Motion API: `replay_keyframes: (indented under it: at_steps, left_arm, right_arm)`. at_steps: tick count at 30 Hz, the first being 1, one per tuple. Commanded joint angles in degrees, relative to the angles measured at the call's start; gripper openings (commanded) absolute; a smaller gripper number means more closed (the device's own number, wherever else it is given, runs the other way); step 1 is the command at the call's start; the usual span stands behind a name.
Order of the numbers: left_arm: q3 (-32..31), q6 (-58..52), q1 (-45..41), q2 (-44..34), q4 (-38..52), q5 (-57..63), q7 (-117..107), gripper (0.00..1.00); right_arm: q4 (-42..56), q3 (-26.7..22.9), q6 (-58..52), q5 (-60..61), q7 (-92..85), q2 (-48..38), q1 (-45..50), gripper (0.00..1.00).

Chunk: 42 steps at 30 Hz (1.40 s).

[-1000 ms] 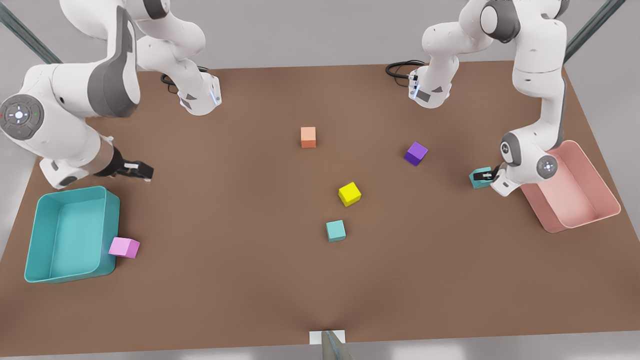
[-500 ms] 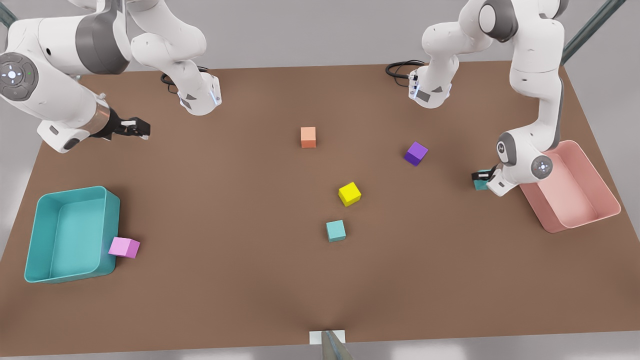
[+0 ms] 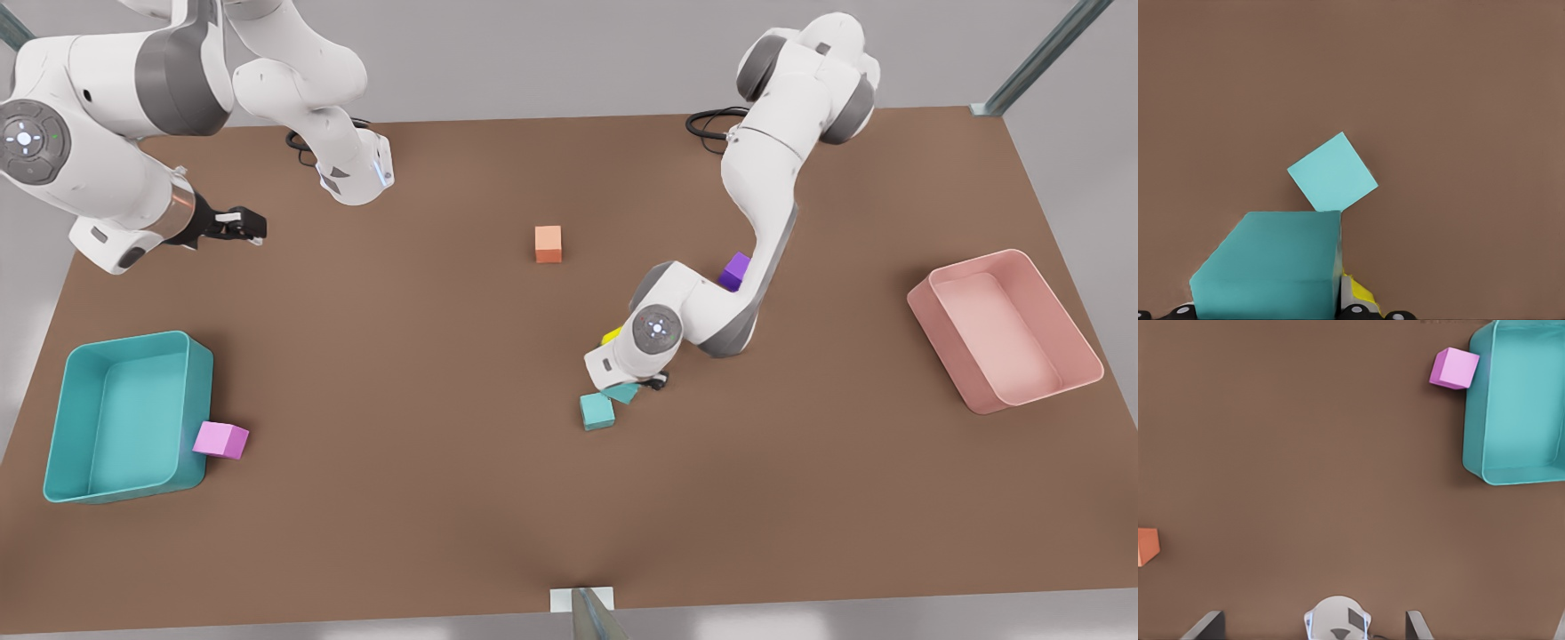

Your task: Stack the two blue cubes on top of each other

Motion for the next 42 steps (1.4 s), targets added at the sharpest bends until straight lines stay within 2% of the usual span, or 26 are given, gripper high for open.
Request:
replay_keyframes:
  at_steps: [1,21,25,35,36,37,38,42]
  left_arm:
    - [0.1,-3.9,-1.5,3.0,4.2,-0.7,-39.0,0.50]
    - [0.2,-0.6,-3.3,9.2,10.5,-0.8,-38.9,0.50]
    - [0.3,2.2,-3.2,9.2,10.5,-0.8,-38.9,0.50]
    - [0.4,4.4,-2.7,9.7,10.5,-0.7,-38.6,0.52]
    - [0.4,4.4,-2.7,9.9,10.5,-0.7,-38.6,0.56]
    - [0.4,4.4,-2.7,9.9,10.5,-0.7,-38.6,0.88]
    - [0.4,4.4,-2.7,9.9,10.5,-0.7,-38.6,1.00]
    - [0.4,4.4,-2.2,9.8,10.4,-0.7,-38.5,1.00]
  right_arm:
    - [-0.1,-0.1,0.5,0.0,-2.2,0.1,0.3,1.00]
    - [-0.1,-0.3,0.4,0.2,-2.4,0.5,0.4,1.00]
    - [2.6,-0.6,0.4,0.1,-2.9,4.3,0.1,1.00]
    - [1.8,-0.6,-0.2,0.6,-3.0,4.7,-0.1,1.00]
    - [1.7,-0.6,-0.2,0.6,-3.0,4.7,-0.1,1.00]
    - [1.7,-0.6,-0.2,0.6,-3.0,4.7,-0.1,1.00]
    - [1.7,-0.6,-0.2,0.6,-3.0,4.8,-0.1,1.00]
    - [1.7,-0.5,-0.2,0.7,-3.0,5.1,0.0,1.00]
